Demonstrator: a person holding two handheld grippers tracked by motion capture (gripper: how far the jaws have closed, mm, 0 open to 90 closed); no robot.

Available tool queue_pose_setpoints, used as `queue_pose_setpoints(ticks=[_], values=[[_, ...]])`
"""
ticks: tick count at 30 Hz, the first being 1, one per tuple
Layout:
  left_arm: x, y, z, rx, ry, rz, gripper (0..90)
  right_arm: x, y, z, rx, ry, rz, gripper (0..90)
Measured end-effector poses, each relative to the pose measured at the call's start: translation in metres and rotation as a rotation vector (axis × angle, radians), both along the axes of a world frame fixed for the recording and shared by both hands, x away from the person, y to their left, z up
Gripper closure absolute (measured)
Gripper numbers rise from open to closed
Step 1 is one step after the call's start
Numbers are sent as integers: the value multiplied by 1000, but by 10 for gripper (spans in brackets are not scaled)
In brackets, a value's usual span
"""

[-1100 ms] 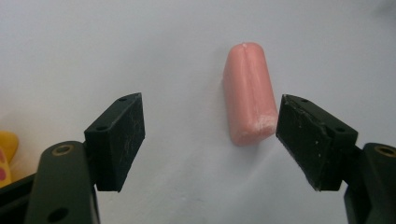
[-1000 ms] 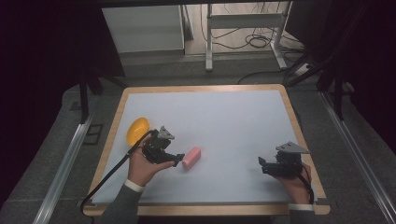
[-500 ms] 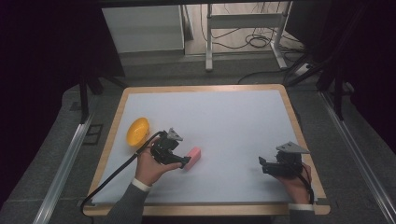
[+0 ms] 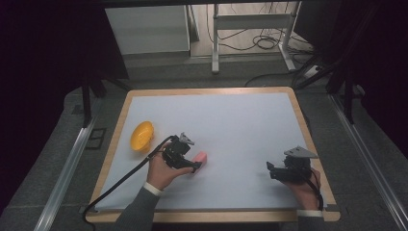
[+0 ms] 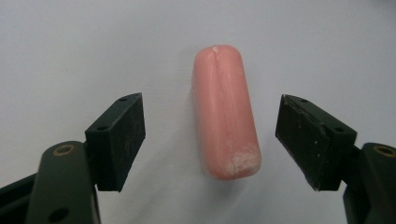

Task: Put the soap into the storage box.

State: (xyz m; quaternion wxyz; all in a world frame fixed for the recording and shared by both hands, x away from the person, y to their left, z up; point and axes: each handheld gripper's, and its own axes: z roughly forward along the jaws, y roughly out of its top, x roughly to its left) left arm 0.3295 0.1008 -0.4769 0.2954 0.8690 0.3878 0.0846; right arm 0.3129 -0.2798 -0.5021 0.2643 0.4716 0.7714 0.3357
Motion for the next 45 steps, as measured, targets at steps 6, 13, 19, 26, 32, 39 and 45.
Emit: queue_pose_setpoints(ticks=[6,13,19,26,32,39,45], values=[[4,-1,-4,5,22,4,271,0,-1,0,-1,1,-2,92],[9,-12,-8,37,39,-10,276,1,-1,-1,-3,0,-1,92],[14,-15,-12,43,58,-3,290,0,-3,0,1,-5,-13,92],[16,-18,-16,44,69,7,358,0,-2,0,-3,-6,-9,92],[17,-20,-19,51,82,15,418,1,-1,0,-6,-6,-8,92],[16,-22,-21,40,101,13,565,-1,1,3,4,-10,5,92],[16,-20,-21,43,100,14,598,-2,1,5,2,-17,6,92]])
